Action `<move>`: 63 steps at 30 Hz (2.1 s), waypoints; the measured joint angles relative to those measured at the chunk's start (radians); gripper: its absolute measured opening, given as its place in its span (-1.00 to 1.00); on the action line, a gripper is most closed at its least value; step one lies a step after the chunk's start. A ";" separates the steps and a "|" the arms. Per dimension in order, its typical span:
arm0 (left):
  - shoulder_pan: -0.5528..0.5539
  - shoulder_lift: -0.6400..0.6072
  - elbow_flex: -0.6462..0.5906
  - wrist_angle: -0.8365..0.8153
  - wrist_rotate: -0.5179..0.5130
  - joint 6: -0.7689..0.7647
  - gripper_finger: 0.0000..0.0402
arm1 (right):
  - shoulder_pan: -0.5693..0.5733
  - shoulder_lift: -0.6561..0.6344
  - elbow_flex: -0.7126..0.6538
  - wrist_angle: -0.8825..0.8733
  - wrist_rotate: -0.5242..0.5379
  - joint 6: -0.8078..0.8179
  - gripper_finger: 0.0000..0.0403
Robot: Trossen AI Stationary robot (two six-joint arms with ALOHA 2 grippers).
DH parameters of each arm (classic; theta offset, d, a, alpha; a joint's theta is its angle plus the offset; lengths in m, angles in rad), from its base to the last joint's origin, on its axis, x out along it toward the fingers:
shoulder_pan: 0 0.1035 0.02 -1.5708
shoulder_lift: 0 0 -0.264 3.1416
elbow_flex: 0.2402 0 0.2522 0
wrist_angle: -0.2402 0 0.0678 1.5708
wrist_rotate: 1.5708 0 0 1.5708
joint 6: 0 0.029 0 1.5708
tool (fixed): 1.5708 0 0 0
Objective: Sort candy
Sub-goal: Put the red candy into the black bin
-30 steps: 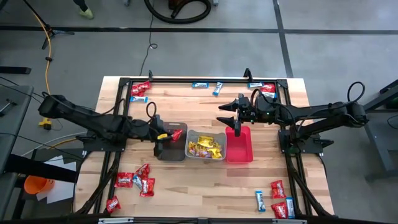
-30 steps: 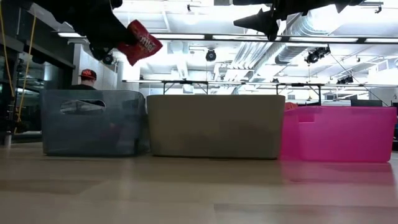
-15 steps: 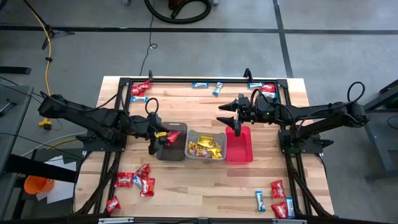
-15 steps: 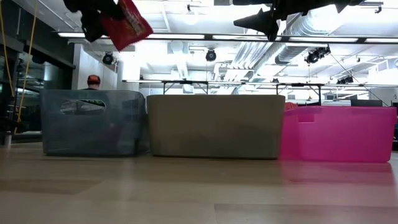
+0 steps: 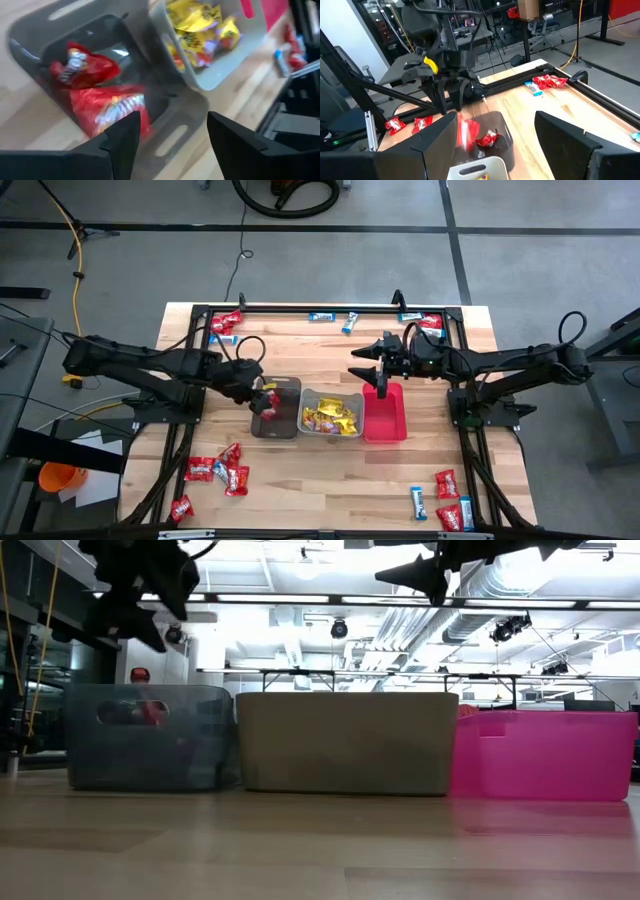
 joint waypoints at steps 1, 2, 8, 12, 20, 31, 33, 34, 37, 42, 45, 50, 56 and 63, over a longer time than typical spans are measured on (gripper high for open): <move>0.002 0.004 0.000 0.035 0.000 0.007 0.08 | 0.000 0.000 0.000 0.002 -0.004 0.001 0.30; 0.003 0.005 0.000 0.069 -0.001 0.028 0.08 | 0.000 0.000 0.000 0.009 -0.016 0.008 0.30; 0.024 -0.012 0.000 0.203 -0.012 0.174 0.07 | 0.000 0.000 0.000 0.028 -0.098 0.070 0.30; 0.004 -0.064 0.000 0.348 0.000 0.294 0.07 | 0.000 0.000 0.000 0.031 -0.115 0.069 0.30; -0.155 -0.151 0.025 0.545 -0.181 0.692 0.07 | 0.000 0.000 0.000 0.057 -0.115 0.061 0.30; -0.334 -0.131 0.057 0.485 -0.569 0.943 0.07 | 0.000 0.000 0.000 0.082 -0.114 0.061 0.30; -0.343 -0.136 0.058 0.477 -0.575 0.929 0.07 | 0.000 0.000 0.000 0.084 -0.113 0.060 0.30; -0.346 -0.136 0.058 0.471 -0.575 0.923 0.07 | 0.000 0.000 0.000 0.084 -0.113 0.061 0.30; -0.353 -0.135 0.058 0.442 -0.573 0.902 0.07 | 0.000 0.000 0.000 0.099 -0.113 0.061 0.30; -0.356 -0.135 0.058 0.421 -0.572 0.876 0.07 | 0.000 0.000 0.000 0.156 -0.113 0.062 0.30; -0.356 -0.135 0.058 0.422 -0.572 0.876 0.07 | 0.000 0.000 0.000 0.164 -0.113 0.064 0.30; -0.366 -0.124 0.062 0.404 -0.541 0.832 0.07 | 0.000 0.000 0.000 0.163 -0.110 0.068 0.30; -0.432 -0.052 0.199 0.048 -0.439 0.669 0.07 | 0.000 0.000 0.000 0.158 -0.110 0.062 0.30; -0.612 0.041 0.308 -0.340 -0.179 0.227 0.07 | 0.000 0.000 0.000 0.124 -0.111 0.061 0.30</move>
